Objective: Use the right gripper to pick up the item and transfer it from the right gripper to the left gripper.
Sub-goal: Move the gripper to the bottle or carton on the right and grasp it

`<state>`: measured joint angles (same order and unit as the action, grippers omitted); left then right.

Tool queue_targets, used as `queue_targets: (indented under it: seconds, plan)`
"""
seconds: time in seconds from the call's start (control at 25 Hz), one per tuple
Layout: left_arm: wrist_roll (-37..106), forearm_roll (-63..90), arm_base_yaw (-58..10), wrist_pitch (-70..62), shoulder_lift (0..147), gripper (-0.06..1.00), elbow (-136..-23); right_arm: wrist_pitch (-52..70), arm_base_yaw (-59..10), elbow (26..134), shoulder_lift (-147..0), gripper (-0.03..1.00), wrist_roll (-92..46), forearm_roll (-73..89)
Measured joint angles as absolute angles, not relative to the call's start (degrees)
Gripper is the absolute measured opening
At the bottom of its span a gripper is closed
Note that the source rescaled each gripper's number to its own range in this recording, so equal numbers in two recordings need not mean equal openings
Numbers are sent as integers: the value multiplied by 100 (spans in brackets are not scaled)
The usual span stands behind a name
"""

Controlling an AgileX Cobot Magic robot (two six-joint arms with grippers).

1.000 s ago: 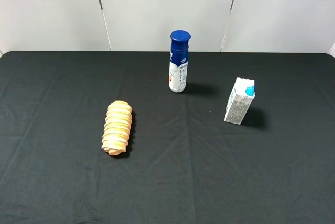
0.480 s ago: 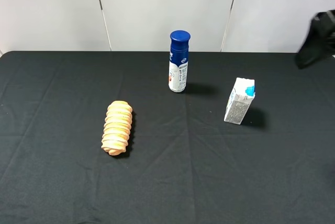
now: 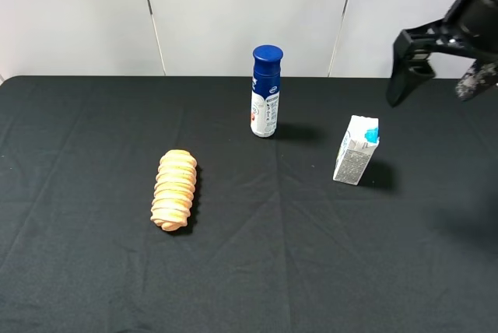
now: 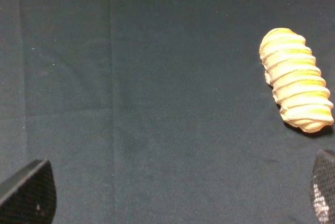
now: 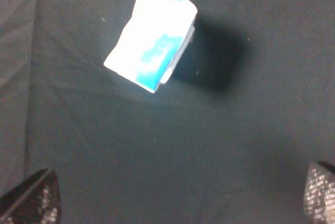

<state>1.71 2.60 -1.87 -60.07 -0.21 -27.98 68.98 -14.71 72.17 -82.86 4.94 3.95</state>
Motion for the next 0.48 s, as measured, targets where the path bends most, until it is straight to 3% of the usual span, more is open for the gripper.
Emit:
queue_targets:
  seconds: [0.48]
  plan:
    - [171, 260, -187, -6007, -21, 94, -2798, 6279, -1471, 7300, -9337, 100, 1014, 679]
